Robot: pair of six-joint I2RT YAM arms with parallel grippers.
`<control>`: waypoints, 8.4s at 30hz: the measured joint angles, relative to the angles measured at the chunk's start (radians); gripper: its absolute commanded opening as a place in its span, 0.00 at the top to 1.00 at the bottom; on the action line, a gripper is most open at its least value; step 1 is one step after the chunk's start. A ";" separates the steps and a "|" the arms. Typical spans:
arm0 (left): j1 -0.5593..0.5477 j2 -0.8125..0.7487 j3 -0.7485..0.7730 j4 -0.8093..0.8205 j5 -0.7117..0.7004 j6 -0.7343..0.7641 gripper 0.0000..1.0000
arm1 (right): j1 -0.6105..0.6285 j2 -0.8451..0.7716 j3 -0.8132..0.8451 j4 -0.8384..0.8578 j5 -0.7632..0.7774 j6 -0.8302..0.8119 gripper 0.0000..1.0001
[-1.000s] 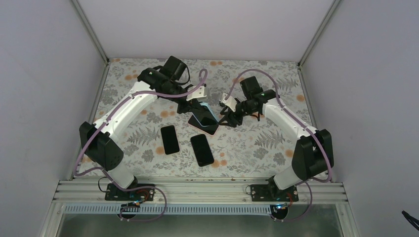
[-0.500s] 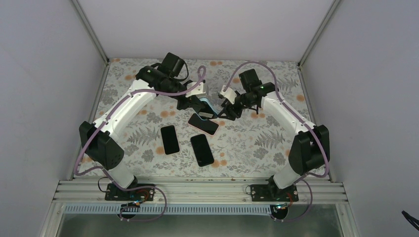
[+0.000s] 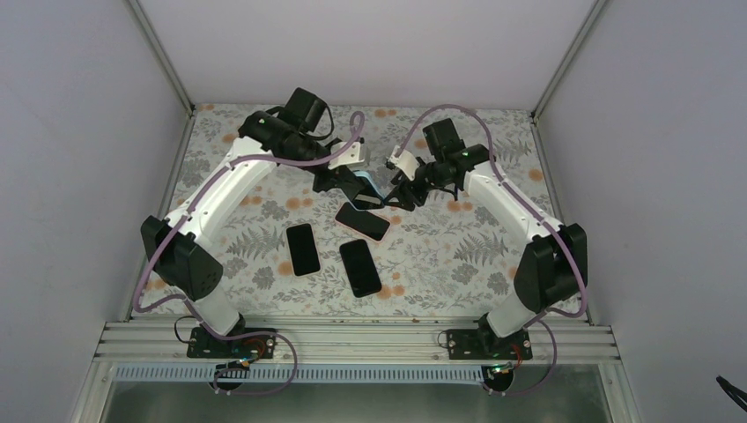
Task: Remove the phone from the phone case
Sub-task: Remove the phone case from the phone, then place the phone at the center of the board, then place the phone case at the center of the board, then adjust the phone at the center of the board.
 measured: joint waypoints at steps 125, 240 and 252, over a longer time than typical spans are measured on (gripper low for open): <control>-0.068 0.010 -0.394 1.289 -0.750 -0.288 0.08 | -0.059 0.193 0.362 0.404 0.102 0.860 0.97; 0.494 -0.478 -0.571 0.294 -0.585 0.255 0.00 | -0.512 -0.156 -0.080 -0.091 0.627 0.009 0.00; 0.444 -0.054 -0.311 0.479 -0.315 -0.288 0.00 | 0.055 -0.122 -0.217 -0.001 0.572 0.128 0.00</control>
